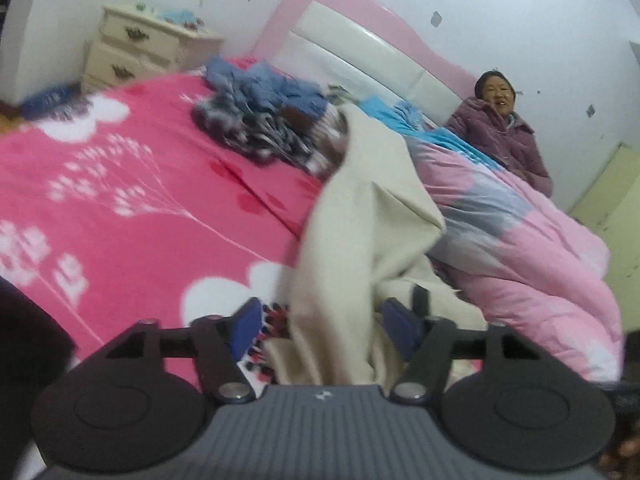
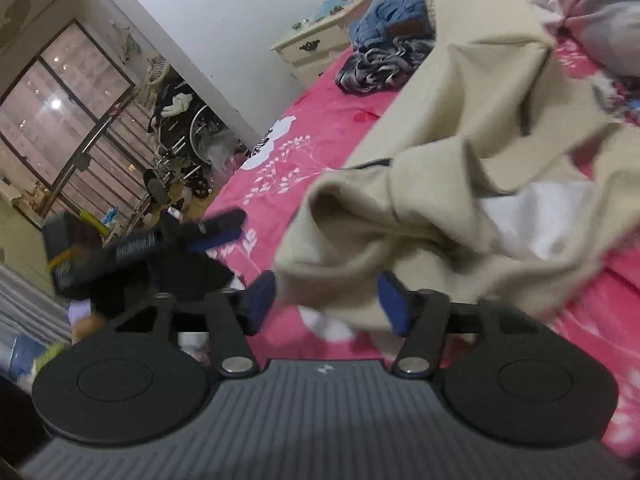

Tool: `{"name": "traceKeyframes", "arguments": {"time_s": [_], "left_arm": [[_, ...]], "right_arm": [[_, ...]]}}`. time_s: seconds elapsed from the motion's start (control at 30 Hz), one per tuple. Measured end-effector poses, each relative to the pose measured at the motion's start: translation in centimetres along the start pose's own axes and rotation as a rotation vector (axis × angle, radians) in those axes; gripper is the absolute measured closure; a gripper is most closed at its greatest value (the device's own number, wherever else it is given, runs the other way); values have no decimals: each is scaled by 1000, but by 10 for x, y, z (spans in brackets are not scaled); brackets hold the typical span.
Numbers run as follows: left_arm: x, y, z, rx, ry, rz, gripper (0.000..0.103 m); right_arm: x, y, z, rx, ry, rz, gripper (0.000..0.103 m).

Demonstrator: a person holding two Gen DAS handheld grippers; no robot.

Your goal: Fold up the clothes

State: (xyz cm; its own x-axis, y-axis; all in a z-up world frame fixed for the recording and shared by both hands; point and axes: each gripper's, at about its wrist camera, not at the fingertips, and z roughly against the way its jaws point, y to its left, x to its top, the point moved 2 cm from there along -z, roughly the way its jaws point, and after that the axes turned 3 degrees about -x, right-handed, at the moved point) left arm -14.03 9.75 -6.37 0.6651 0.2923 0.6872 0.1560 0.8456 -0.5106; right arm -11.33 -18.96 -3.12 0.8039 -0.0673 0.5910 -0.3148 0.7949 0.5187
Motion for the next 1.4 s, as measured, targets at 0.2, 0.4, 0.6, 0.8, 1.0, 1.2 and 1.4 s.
{"name": "traceKeyframes", "arguments": {"time_s": [0.2, 0.4, 0.6, 0.8, 1.0, 1.2, 1.4], "left_arm": [[16, -56, -34, -121, 64, -122, 27], [8, -111, -94, -252, 214, -189, 24], [-3, -156, -114, -189, 250, -357, 24], [-6, -191, -106, -247, 266, -466, 23], [-27, -212, -161, -55, 312, -567, 23], [-52, -196, -200, 312, 239, -721, 47], [-35, -156, -167, 357, 239, -605, 97]], "right_arm": [[-17, -42, 54, -73, -133, -70, 35], [-9, -69, 30, -226, -177, 82, 35], [-19, -111, 28, -258, -278, -93, 35], [-30, -148, 26, -284, -278, -174, 35], [-30, -161, 41, -272, -353, -240, 35], [-31, -161, 43, -261, -379, -242, 35], [-31, -160, 43, -256, -376, -222, 35]]}}
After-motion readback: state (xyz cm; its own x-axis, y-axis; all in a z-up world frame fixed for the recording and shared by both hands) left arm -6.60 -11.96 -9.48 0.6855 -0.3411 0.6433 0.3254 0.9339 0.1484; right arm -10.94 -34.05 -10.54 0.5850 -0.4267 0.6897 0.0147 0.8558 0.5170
